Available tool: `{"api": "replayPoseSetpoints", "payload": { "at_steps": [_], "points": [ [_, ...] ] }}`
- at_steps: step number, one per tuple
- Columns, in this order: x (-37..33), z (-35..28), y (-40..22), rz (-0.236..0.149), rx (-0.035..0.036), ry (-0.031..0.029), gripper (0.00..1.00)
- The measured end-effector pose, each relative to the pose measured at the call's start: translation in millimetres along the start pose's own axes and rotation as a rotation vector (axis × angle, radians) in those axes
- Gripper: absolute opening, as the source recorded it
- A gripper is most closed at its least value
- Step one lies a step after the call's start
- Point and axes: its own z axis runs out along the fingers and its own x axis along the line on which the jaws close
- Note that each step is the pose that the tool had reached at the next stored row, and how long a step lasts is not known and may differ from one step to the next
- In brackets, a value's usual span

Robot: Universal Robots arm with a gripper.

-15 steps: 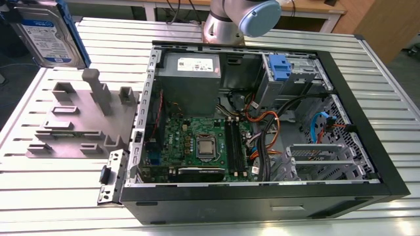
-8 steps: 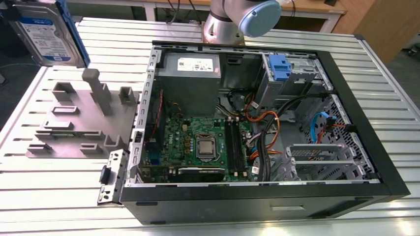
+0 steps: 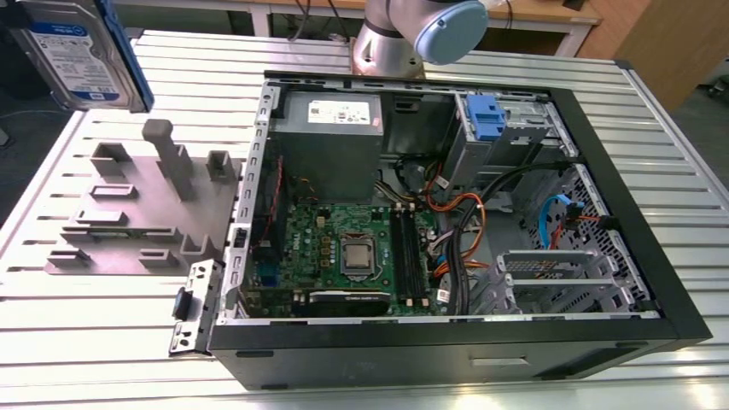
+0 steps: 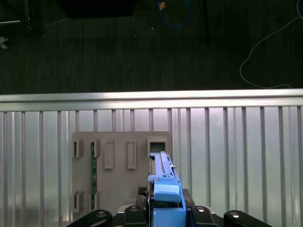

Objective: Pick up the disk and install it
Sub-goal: 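Pick up the disk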

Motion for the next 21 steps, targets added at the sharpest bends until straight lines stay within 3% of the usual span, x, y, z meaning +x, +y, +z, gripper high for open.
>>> {"api": "replayPoseSetpoints", "payload": {
  "at_steps": [21],
  "points": [
    [0.0, -16.2, 0.0, 0.0, 0.0, 0.0, 0.36]
  ]
}}
